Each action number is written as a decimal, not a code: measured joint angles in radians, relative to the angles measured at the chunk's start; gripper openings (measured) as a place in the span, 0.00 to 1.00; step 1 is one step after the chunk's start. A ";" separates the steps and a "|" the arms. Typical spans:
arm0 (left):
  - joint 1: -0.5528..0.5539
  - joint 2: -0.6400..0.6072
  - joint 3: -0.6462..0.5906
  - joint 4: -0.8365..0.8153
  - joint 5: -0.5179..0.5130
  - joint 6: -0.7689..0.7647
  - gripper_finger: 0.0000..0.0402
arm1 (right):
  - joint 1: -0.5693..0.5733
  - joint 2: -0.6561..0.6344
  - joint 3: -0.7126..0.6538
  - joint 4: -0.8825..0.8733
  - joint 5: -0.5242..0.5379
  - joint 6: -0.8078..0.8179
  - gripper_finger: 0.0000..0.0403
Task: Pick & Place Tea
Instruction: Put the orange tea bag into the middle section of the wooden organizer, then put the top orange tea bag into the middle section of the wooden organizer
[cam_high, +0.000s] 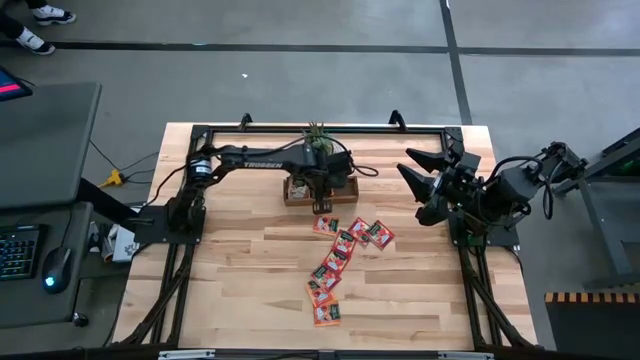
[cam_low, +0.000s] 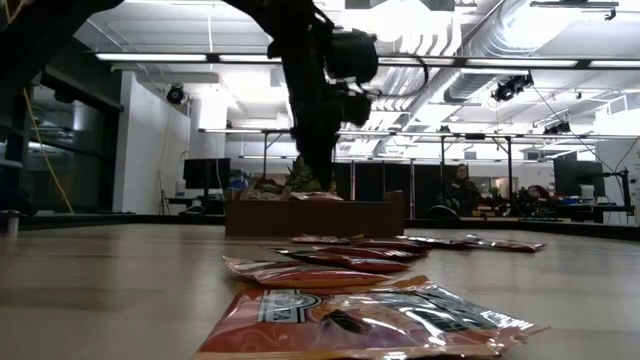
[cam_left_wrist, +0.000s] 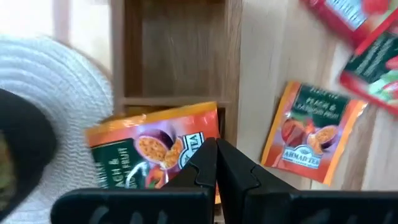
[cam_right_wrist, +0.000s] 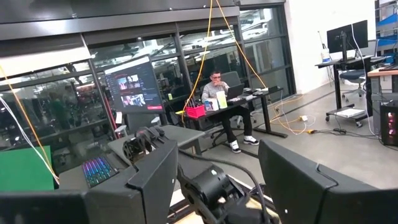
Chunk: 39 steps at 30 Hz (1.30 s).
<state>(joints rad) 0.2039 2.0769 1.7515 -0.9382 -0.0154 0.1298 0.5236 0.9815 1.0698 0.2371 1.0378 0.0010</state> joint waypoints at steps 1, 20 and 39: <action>0.000 0.008 -0.002 -0.008 0.000 0.000 0.00 | 0.000 0.000 0.000 0.000 0.000 0.000 0.55; -0.001 0.036 0.020 -0.049 -0.088 -0.011 0.00 | 0.000 0.000 0.000 -0.001 -0.001 0.001 0.55; -0.096 -0.025 0.230 -0.184 -0.082 -0.146 0.00 | -0.002 0.000 0.000 -0.273 -0.056 0.240 0.55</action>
<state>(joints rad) 0.1074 2.0517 1.9818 -1.1221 -0.0973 -0.0165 0.5220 0.9817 1.0695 -0.0359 0.9814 0.2408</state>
